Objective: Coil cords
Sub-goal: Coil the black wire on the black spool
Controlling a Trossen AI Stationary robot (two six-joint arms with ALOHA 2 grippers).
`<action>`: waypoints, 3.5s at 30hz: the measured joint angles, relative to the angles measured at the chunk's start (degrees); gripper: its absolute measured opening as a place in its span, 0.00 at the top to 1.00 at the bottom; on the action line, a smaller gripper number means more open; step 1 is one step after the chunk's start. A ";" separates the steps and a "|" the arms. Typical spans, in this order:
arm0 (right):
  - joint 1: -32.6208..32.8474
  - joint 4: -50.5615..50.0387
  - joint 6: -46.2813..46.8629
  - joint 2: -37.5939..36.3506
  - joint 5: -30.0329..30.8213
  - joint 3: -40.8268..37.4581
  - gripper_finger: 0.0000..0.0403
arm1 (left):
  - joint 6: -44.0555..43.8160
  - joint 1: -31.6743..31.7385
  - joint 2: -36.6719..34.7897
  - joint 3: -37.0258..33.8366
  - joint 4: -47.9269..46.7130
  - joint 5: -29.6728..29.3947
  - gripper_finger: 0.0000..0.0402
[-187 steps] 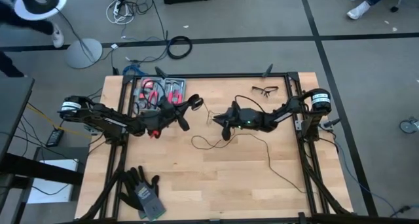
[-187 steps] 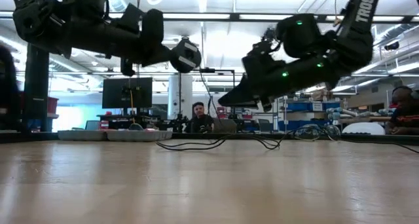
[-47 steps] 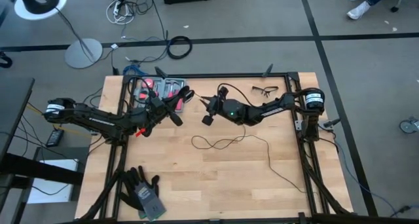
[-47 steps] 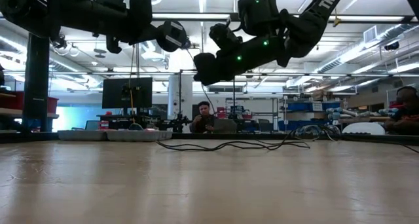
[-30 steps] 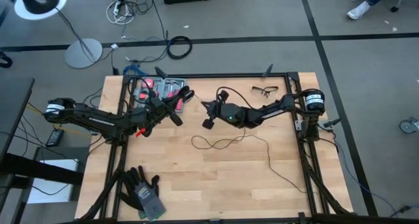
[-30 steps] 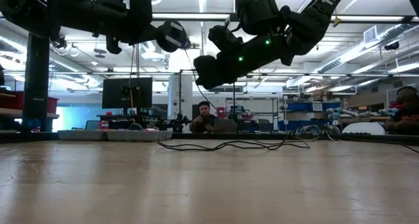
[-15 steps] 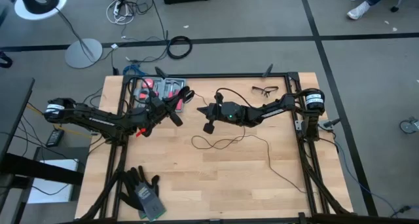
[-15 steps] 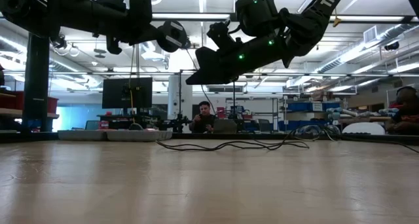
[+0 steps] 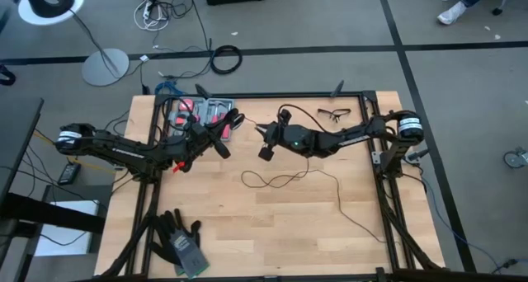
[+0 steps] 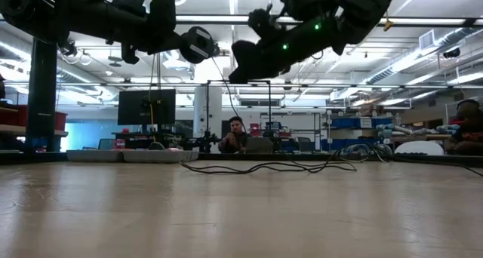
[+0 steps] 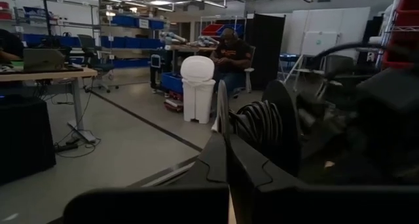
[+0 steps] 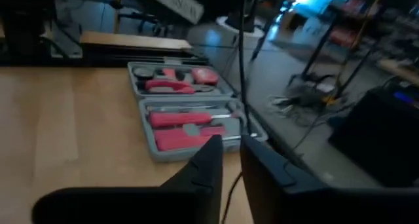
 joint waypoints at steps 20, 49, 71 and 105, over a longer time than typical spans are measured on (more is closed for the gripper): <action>-2.62 -0.84 3.19 2.04 -1.52 -0.04 0.66 | -0.03 -0.01 0.00 0.00 1.67 1.28 1.00; -0.88 -5.08 10.89 2.02 -2.57 -5.82 1.00 | -5.83 0.01 4.31 0.00 -2.45 6.07 1.00; 4.87 0.71 16.58 2.02 -7.00 -13.15 1.00 | -8.55 4.46 38.42 8.35 26.87 13.06 1.00; -0.28 -21.73 19.17 -9.33 0.25 -11.95 0.94 | -9.10 4.15 32.09 16.79 -5.95 16.07 1.00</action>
